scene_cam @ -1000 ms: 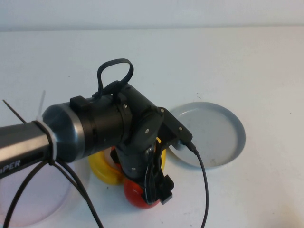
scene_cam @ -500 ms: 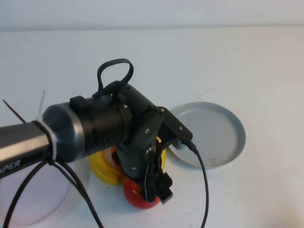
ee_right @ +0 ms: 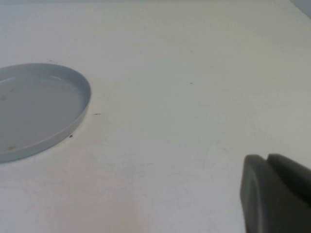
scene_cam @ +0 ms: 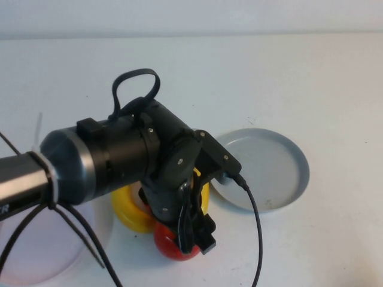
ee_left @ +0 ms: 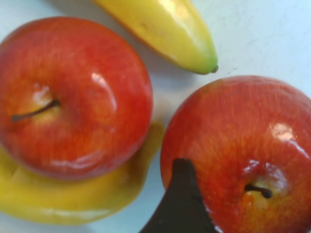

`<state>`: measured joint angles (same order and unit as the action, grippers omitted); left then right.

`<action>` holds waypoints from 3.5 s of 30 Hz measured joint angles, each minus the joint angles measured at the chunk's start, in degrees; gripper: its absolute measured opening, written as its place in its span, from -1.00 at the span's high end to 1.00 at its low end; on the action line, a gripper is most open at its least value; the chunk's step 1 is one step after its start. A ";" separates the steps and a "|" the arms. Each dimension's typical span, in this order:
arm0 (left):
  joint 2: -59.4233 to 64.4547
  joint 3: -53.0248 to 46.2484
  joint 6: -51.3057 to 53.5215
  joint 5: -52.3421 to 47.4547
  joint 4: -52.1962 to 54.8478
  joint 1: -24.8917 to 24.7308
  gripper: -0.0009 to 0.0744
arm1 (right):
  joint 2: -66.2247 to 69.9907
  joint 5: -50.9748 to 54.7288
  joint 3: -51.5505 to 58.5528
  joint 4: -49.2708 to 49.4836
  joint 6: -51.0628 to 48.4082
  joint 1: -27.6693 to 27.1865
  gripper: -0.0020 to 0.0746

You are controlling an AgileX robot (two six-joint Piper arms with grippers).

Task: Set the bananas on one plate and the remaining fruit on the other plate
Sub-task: Put one type of fruit in the left plate

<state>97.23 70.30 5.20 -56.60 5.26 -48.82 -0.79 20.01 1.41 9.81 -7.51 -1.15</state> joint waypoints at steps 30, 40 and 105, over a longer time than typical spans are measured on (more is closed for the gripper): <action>-6.49 -5.69 -1.14 -2.59 5.34 32.26 -0.33 | 0.00 0.00 0.00 1.30 0.00 0.00 0.99; -3.35 -5.72 -1.14 -2.01 4.68 33.64 -0.35 | 0.00 0.00 0.00 1.30 0.00 0.00 0.99; 8.21 8.83 11.71 4.57 -2.59 13.65 -0.51 | 0.00 0.00 0.00 1.33 0.00 0.00 0.99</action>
<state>105.44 79.13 16.90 -52.04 2.67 -35.17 -0.79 20.01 1.41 11.14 -7.51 -1.15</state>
